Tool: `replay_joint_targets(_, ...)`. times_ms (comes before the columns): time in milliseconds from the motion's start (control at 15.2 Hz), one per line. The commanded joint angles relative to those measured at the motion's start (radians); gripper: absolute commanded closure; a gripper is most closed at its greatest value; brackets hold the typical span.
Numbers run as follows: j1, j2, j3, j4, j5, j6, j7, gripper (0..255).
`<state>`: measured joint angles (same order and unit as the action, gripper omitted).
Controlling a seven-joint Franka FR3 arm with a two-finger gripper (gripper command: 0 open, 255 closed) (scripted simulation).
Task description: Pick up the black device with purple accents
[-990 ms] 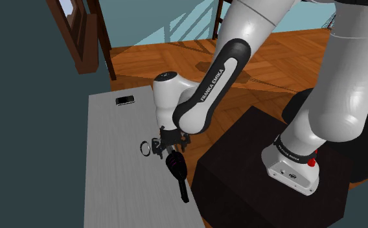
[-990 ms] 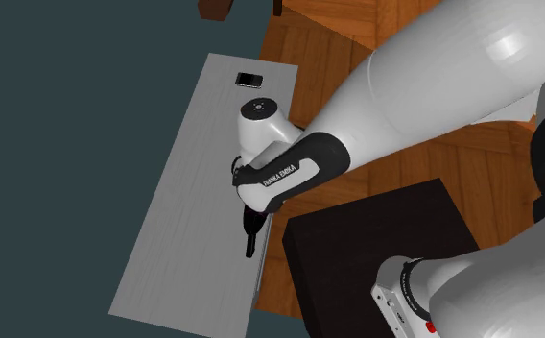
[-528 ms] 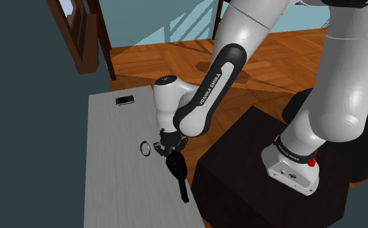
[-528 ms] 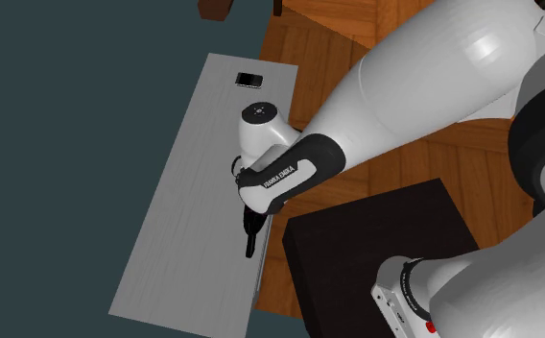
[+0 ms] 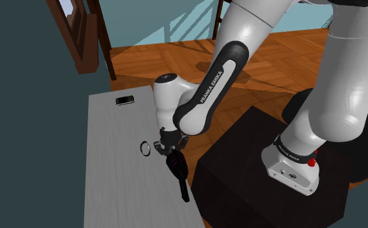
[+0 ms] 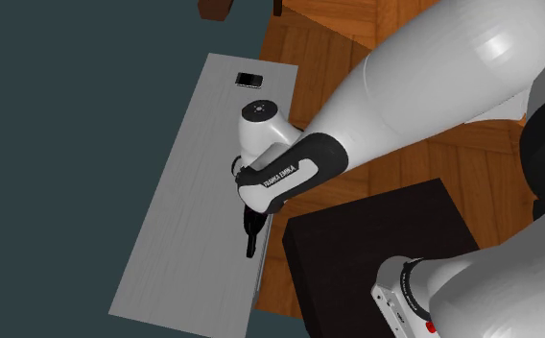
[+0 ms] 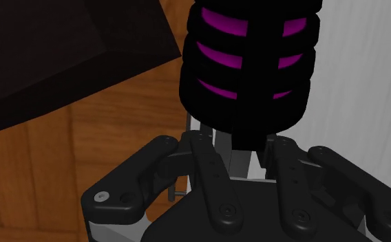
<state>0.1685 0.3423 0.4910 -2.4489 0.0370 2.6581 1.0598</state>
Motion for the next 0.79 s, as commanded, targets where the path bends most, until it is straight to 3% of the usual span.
replay_joint_targets(0, -0.009, -0.025, 0.013, -0.002, 0.016, -0.022, -0.007, 255)
replay_joint_targets(726, -0.055, -0.191, 0.075, -0.004, 0.125, -0.172, -0.065, 255)
